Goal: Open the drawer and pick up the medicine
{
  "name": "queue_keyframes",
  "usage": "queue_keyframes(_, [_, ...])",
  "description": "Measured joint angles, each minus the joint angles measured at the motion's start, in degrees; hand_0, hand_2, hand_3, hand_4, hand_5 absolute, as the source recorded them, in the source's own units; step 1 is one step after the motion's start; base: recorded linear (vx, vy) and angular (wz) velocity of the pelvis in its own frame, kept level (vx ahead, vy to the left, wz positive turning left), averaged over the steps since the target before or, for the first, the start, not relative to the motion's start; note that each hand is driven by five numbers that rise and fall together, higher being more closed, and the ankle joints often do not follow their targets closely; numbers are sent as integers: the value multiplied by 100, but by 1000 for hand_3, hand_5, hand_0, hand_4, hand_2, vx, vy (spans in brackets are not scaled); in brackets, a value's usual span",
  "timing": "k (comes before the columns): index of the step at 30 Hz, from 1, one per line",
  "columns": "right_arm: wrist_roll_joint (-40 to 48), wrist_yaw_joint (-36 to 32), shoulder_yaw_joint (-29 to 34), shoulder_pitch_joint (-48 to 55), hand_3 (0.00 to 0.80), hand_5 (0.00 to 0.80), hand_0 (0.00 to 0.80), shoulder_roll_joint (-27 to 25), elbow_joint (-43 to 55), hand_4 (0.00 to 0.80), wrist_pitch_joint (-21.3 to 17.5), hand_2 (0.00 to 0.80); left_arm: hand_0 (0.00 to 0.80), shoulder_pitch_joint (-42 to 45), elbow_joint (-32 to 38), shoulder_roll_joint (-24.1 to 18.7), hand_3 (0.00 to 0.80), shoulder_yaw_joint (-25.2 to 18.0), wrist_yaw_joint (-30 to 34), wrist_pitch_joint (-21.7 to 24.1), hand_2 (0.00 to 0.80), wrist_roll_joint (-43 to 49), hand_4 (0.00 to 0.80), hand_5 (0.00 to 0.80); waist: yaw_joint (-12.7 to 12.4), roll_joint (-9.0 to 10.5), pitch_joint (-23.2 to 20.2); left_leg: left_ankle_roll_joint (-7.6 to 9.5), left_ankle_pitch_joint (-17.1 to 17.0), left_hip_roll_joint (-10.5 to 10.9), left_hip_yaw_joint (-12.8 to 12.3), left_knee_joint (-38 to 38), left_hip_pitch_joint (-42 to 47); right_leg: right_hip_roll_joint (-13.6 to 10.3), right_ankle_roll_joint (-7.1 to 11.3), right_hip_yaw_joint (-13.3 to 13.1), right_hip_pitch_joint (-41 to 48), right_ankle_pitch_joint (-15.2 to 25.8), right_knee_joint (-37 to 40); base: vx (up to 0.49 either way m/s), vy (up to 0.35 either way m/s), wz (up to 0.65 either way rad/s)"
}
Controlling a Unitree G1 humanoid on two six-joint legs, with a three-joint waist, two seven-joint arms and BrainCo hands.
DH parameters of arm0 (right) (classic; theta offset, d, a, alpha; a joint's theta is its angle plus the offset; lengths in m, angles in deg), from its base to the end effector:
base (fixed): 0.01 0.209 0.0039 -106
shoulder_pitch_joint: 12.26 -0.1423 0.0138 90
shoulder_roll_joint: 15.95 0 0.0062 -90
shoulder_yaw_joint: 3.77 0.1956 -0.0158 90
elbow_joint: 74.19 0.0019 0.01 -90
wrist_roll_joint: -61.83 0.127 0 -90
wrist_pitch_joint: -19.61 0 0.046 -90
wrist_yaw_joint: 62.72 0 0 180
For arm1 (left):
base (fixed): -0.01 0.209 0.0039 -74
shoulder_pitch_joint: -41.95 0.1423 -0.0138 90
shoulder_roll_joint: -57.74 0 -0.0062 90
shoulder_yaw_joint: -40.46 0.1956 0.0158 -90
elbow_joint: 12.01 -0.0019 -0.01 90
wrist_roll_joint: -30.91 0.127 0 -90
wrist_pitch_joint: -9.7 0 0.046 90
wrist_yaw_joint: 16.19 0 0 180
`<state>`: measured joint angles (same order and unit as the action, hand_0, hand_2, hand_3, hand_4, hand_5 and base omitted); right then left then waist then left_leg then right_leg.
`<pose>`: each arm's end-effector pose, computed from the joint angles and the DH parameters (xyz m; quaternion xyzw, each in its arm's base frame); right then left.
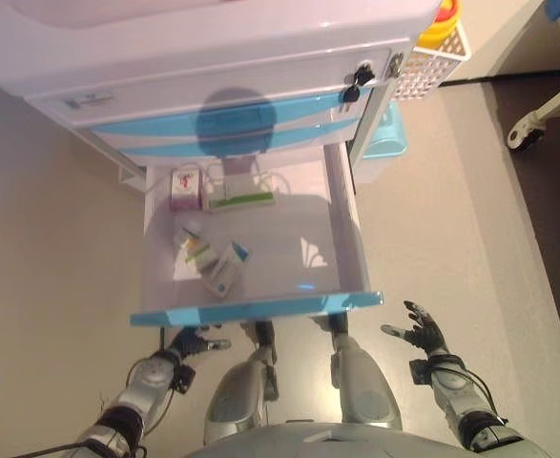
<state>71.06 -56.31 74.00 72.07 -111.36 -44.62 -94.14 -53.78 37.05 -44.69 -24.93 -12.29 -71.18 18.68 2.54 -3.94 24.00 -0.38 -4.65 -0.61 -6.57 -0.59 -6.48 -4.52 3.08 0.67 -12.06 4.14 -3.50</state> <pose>0.1433 -0.2500 -0.0729 -0.1690 0.2655 -0.0601 0.9473 0.1685 0.2398 -0.0482 0.1956 0.2766 -0.1195 0.9332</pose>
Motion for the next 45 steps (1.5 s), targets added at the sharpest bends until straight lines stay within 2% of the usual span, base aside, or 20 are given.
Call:
queue_keyframes(6, [87,-71,-171,-47,0,0,0,-131,33,0,-12,0,0,-718,665,-448,0,69,-252,-206,0,-6,0,0,-30,-39,394,32,-6,74,12,320,-429,-71,-13,-4,-496,-74,-470,-17,57,2])
queue_keyframes(9, [88,-79,-224,-71,0,0,0,-188,97,0,-10,0,0,-1093,871,-655,0,73,-362,-366,0,-12,0,0,30,8,528,9,63,84,-12,545,-635,-87,13,-72,-714,-151,-689,1,47,-1])
queue_keyframes(14, [88,-128,-227,-117,0,0,0,-240,216,0,-8,0,0,-1783,825,-924,0,64,-460,-616,0,-12,0,0,154,134,624,35,199,68,-111,1014,-1044,-73,-16,-240,-1142,-193,-1042,3,59,-11])
queue_keyframes(17, [87,-169,-274,-116,0,0,0,-252,288,0,-3,0,0,-2342,580,-1047,0,55,-460,-705,0,-14,0,0,297,237,682,49,265,72,-167,1285,-1299,-64,-14,-365,-1384,-194,-1203,-15,82,-10])
queue_keyframes(21, [80,-185,-447,-126,0,0,0,-309,486,0,33,0,0,-3323,-294,-1136,0,45,-464,-813,0,-16,0,0,470,343,730,83,378,66,-191,1676,-1705,32,26,-647,-1733,-168,-1360,-17,76,-12])
queue_keyframes(25, [22,-189,-674,-141,0,0,0,-325,588,0,58,0,0,-4042,-978,-1211,0,29,-558,-902,0,-146,0,0,620,466,772,111,530,51,-233,2028,-2013,97,50,-800,-1954,-109,-1406,-7,57,-17])
queue_keyframes(27, [20,-185,-785,-143,0,0,0,-335,686,0,110,0,0,-4318,-1267,-1251,0,29,-769,-903,0,-145,0,0,717,509,786,115,612,35,-244,2206,-2155,112,70,-827,-2040,-94,-1450,-15,36,-12])
queue_keyframes(32, [23,-176,-914,-171,0,0,0,-325,770,0,137,0,0,-4959,-1882,-1240,0,-184,-1614,-852,0,-547,0,0,766,627,814,116,815,-68,-241,2548,-2347,191,75,-837,-2086,-70,-1455,-15,-9,-8])
queue_keyframes(35, [22,-188,-1107,-199,0,0,0,-296,794,0,136,0,0,-5183,-1939,-1253,0,-543,-2220,-727,0,-760,0,0,795,743,806,113,857,-102,-232,2635,-2393,224,83,-841,-2084,-61,-1443,-22,-33,-3])
queue_keyframes(45, [24,-204,-1391,-384,0,0,0,-176,770,0,120,0,0,-5307,-2145,-1273,0,-949,-3765,-236,0,-1123,0,0,752,1016,793,109,944,-160,-136,2768,-2339,275,71,-776,-1882,-9,-1346,-2,-47,2])
